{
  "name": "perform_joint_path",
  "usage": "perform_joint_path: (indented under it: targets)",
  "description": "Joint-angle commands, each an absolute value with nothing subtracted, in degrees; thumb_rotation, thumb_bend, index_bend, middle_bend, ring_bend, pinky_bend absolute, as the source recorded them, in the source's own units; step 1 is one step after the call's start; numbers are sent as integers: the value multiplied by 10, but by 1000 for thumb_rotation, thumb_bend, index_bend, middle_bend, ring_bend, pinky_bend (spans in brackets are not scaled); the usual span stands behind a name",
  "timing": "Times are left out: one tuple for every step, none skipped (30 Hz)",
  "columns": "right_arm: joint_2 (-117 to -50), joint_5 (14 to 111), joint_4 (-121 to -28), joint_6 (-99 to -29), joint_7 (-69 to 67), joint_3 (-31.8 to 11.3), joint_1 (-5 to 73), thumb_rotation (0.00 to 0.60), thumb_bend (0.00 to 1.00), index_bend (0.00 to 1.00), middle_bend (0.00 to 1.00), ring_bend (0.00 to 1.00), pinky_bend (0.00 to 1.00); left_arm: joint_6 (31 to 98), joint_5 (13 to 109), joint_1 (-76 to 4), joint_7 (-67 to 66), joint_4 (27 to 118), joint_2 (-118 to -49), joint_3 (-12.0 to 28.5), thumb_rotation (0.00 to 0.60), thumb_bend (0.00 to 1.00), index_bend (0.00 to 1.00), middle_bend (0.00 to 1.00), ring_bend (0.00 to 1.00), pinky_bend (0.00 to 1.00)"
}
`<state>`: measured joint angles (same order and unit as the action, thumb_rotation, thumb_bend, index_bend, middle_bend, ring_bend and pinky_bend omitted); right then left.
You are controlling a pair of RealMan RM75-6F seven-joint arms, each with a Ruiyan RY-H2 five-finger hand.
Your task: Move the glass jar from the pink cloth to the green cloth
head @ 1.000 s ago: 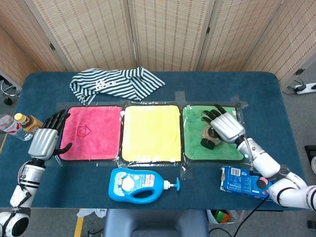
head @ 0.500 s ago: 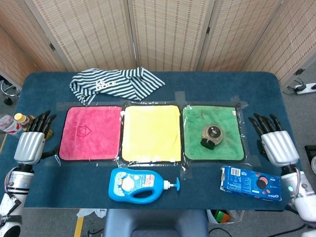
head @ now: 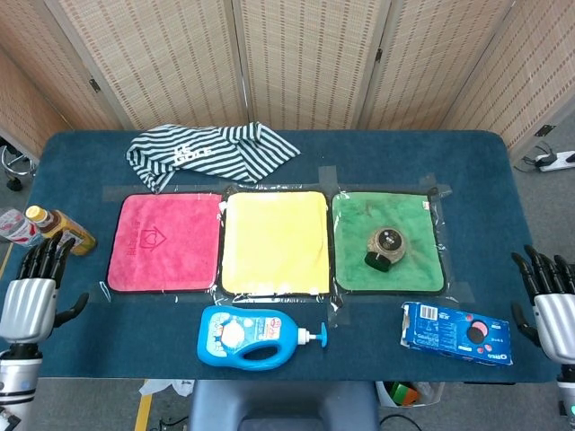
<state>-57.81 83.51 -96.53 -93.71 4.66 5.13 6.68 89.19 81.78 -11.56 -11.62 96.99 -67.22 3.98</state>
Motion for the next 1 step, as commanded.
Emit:
perform_joint_path:
  targets:
    - [-579,843,-960,-936,42,48,60,600,494,0,33,78,0,901,823,-99,-119,977,-675,27,600,304,0,0,0,114]
